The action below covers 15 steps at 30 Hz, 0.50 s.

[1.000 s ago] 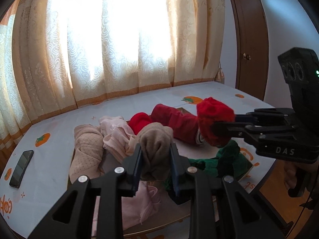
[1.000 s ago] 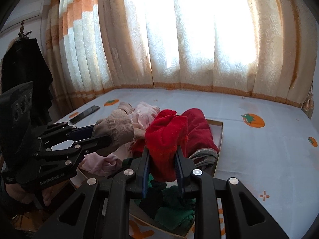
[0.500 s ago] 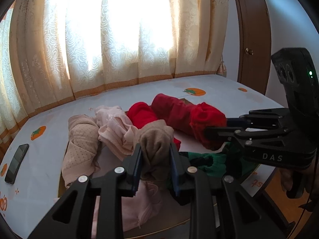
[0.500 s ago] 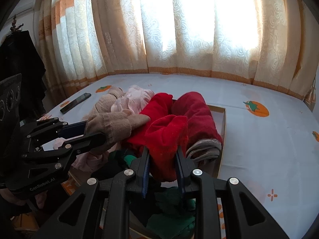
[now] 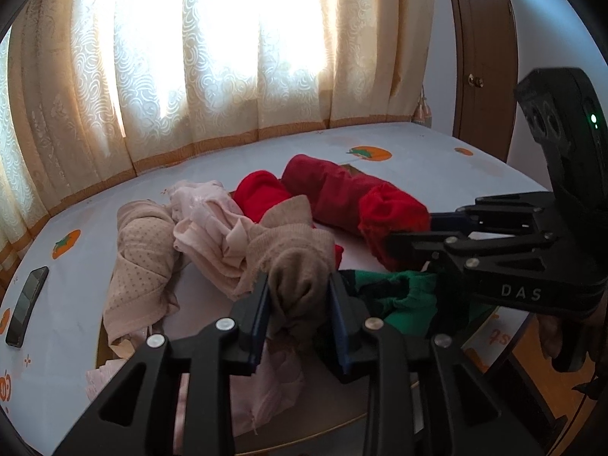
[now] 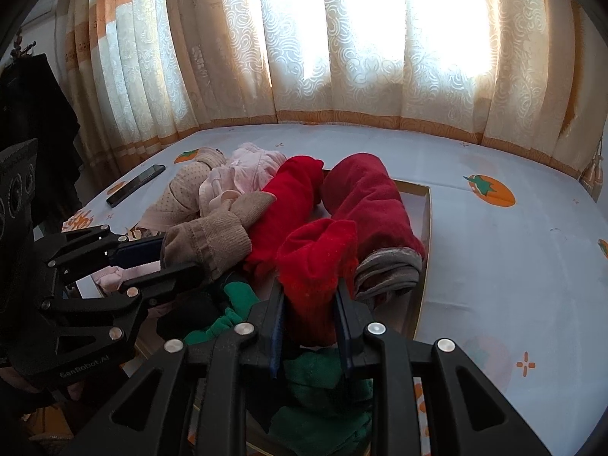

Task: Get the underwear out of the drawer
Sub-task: 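Lower both socks into the tray and open both tools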

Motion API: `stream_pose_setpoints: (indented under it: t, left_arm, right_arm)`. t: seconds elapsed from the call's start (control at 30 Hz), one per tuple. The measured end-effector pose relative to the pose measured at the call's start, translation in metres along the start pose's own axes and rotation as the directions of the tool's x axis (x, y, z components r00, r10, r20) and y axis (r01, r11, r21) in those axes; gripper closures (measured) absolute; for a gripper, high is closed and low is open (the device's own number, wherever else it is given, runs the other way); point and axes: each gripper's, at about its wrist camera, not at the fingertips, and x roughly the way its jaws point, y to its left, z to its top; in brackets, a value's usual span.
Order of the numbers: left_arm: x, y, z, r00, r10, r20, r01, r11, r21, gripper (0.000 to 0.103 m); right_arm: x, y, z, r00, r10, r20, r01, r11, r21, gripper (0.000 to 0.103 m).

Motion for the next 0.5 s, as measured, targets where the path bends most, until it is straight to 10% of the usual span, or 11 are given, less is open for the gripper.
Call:
stream_pose_setpoints:
  t: [0.5]
  left_arm:
    - [-0.008,-0.005,0.001,1.0,-0.005,0.028,0.005,1.0,-0.001,0.059]
  right_arm:
    - [-0.013,0.006,-0.003,0.999,-0.006,0.052,0.006,1.0,0.015,0.045]
